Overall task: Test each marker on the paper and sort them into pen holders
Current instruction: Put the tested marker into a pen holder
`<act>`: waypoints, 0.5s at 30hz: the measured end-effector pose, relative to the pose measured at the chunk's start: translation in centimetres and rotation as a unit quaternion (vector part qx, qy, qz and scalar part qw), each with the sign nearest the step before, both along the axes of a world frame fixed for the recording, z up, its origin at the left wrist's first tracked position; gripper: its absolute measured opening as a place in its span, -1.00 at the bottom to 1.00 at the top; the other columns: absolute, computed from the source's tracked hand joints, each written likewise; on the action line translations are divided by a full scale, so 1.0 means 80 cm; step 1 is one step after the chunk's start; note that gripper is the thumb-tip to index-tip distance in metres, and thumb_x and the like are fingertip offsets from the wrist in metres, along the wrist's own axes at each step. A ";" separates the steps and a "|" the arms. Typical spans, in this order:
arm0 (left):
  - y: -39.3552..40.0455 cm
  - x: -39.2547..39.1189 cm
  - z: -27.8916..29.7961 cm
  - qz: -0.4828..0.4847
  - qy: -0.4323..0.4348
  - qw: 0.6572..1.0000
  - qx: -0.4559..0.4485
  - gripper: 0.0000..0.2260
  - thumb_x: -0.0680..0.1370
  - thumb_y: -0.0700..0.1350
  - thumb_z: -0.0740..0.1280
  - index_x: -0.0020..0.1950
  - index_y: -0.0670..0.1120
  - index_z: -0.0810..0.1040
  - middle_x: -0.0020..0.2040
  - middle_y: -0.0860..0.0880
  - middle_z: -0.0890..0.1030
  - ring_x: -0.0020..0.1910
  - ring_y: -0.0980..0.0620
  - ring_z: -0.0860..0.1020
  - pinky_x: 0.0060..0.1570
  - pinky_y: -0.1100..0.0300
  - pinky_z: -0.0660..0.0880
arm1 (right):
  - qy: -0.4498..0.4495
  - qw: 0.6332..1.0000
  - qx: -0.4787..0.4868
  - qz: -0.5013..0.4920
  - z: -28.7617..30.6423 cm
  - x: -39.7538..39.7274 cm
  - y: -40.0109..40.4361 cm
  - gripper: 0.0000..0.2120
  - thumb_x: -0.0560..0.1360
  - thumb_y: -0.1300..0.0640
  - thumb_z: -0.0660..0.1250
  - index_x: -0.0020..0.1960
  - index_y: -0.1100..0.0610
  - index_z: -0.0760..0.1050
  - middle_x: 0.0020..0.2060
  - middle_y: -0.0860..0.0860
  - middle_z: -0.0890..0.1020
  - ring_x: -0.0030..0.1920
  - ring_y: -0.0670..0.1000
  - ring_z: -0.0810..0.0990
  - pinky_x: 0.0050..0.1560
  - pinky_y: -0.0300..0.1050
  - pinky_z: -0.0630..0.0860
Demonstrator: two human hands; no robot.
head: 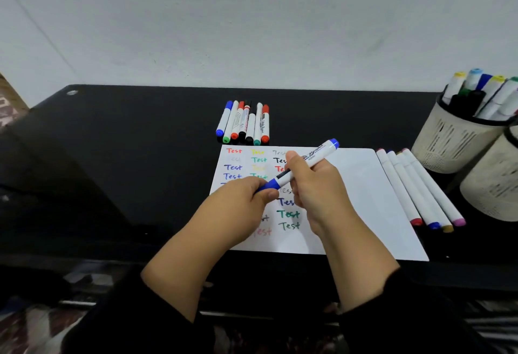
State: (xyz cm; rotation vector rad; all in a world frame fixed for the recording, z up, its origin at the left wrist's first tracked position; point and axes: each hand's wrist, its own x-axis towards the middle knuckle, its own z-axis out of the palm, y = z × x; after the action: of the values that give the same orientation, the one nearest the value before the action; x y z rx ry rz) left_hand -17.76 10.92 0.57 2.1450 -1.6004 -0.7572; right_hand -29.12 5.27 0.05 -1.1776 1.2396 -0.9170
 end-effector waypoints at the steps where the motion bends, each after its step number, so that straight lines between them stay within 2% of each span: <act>1: -0.001 -0.001 0.000 -0.004 -0.003 1.000 0.004 -0.78 0.61 0.12 0.10 0.09 0.08 0.46 -0.16 0.08 0.53 -0.22 0.14 0.47 -0.24 0.20 0.40 | 0.001 1.000 -0.002 0.002 0.000 0.000 -0.001 -0.76 0.57 0.01 0.25 -0.21 0.12 0.46 -0.64 -0.16 0.39 -0.62 -0.17 0.33 -0.46 -0.26 0.27; 3: -0.002 -0.003 0.001 -0.009 0.004 1.000 0.004 -0.77 0.62 0.12 0.05 0.05 0.07 0.44 -0.17 0.04 0.53 -0.24 0.09 0.46 -0.22 0.15 0.41 | -0.006 1.000 -0.005 0.002 0.000 -0.001 -0.002 -0.75 0.57 0.02 0.25 -0.21 0.13 0.47 -0.63 -0.15 0.37 -0.59 -0.15 0.30 -0.46 -0.24 0.27; 7: -0.003 -0.004 0.002 -0.012 0.028 1.000 0.001 -0.75 0.63 0.11 0.01 0.02 0.08 0.44 -0.12 0.00 0.56 -0.10 0.00 0.54 -0.04 0.06 0.48 | -0.013 1.000 -0.014 0.002 0.002 -0.001 -0.003 -0.75 0.57 0.03 0.25 -0.24 0.12 0.45 -0.54 -0.07 0.37 -0.51 -0.12 0.28 -0.43 -0.21 0.27; 11: -0.001 0.000 0.002 -0.010 0.057 0.998 0.006 -0.74 0.63 0.11 0.01 -0.15 0.12 0.41 -0.13 0.01 0.56 -0.08 -0.02 0.57 -0.03 0.07 0.49 | -0.023 0.999 -0.027 0.013 0.001 0.000 -0.002 -0.76 0.58 0.03 0.24 -0.21 0.14 0.45 -0.61 -0.15 0.39 -0.58 -0.16 0.34 -0.46 -0.26 0.29; 13: -0.001 0.002 0.001 -0.010 0.046 0.999 0.008 -0.74 0.62 0.12 0.00 -0.11 0.12 0.42 -0.14 0.01 0.55 -0.12 0.00 0.54 -0.08 0.08 0.48 | -0.027 0.999 -0.029 0.020 0.001 0.001 -0.001 -0.76 0.58 0.03 0.24 -0.19 0.15 0.44 -0.64 -0.15 0.38 -0.61 -0.17 0.33 -0.49 -0.29 0.29; 15: 0.000 -0.001 0.000 -0.008 0.009 1.000 -0.010 -0.72 0.62 0.12 -0.01 0.01 0.05 0.43 -0.18 0.04 0.50 -0.25 0.09 0.46 -0.27 0.17 0.41 | -0.029 0.999 -0.025 0.009 0.002 0.004 -0.001 -0.76 0.57 0.02 0.24 -0.20 0.14 0.45 -0.63 -0.14 0.38 -0.61 -0.16 0.32 -0.51 -0.29 0.28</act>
State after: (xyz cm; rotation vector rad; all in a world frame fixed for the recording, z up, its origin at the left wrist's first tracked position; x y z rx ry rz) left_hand -17.87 10.94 0.60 2.1075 -1.6111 -0.7618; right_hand -28.82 5.19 0.17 -1.1911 1.1647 -0.9667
